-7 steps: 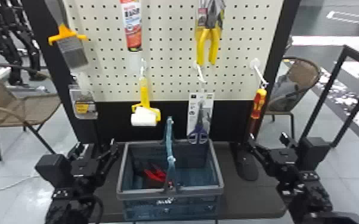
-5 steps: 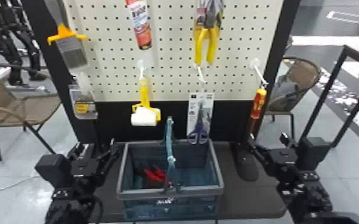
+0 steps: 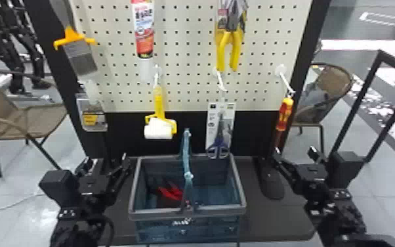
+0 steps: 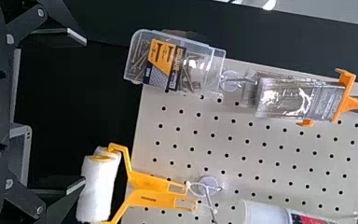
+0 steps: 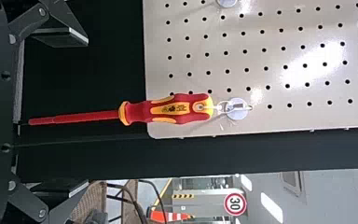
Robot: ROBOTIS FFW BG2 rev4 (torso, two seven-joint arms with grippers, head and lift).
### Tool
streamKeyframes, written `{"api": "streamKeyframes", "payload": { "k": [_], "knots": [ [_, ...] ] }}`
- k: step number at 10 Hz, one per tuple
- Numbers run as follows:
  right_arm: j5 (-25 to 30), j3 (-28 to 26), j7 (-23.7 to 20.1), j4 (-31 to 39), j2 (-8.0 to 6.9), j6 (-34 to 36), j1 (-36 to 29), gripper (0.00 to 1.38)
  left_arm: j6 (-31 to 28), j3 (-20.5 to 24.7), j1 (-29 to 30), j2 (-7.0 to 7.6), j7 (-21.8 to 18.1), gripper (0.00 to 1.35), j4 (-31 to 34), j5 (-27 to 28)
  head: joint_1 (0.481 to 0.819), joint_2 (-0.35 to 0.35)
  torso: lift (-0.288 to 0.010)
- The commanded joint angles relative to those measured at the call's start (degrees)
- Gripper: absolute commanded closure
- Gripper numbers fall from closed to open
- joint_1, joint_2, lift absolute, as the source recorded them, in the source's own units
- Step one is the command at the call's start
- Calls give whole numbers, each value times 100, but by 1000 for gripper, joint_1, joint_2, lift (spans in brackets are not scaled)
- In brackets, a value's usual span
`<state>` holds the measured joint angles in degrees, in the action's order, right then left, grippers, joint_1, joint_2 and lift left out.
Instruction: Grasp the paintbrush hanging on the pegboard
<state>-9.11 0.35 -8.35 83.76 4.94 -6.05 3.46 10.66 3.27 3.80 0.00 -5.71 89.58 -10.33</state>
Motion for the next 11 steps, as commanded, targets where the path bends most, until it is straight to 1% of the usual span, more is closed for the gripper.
{"api": "streamKeyframes", "payload": {
  "k": [1, 2, 4, 5, 6, 7, 8, 9, 10, 11],
  "knots": [
    [-12, 0, 0, 0, 7, -10, -12, 223, -187, 16, 50, -9, 0, 245, 279, -30, 549, 0, -100],
    [-21, 0, 0, 0, 7, -10, -12, 223, -460, 77, 94, 0, 0, 245, 631, -30, 549, 0, -100],
    [-30, 0, 0, 0, 7, -10, -12, 223, -1066, 218, 156, 97, -9, 245, 1361, -162, 549, 0, -100],
    [-30, 0, 0, 0, 15, -10, -12, 223, -1602, 429, 130, 132, -167, 245, 1835, -206, 549, 0, -100],
    [-30, 0, 0, 8, 15, -10, -21, 223, -2121, 754, 15, 149, -536, 245, 2222, -285, 549, 0, -100],
    [-30, 0, 0, 0, 24, -10, -21, 223, -2578, 1097, -178, 158, -958, 245, 2450, -417, 549, 0, -100],
    [-30, 0, 0, 8, 24, -10, -21, 223, -2903, 1396, -424, 193, -1389, 240, 2486, -513, 549, 0, -100],
    [-21, 0, 0, 8, 24, -10, -12, 223, -3184, 1633, -688, 255, -1767, 239, 2486, -549, 549, 0, -100],
    [-21, 0, 0, 8, 24, -10, -12, 223, -3404, 1712, -899, 352, -1978, 239, 2486, -663, 549, 0, -100],
    [-21, 0, 0, 17, 24, -10, -12, 223, -3624, 1747, -1092, 483, -2101, 239, 2486, -962, 549, 0, -100]
  ]
}}
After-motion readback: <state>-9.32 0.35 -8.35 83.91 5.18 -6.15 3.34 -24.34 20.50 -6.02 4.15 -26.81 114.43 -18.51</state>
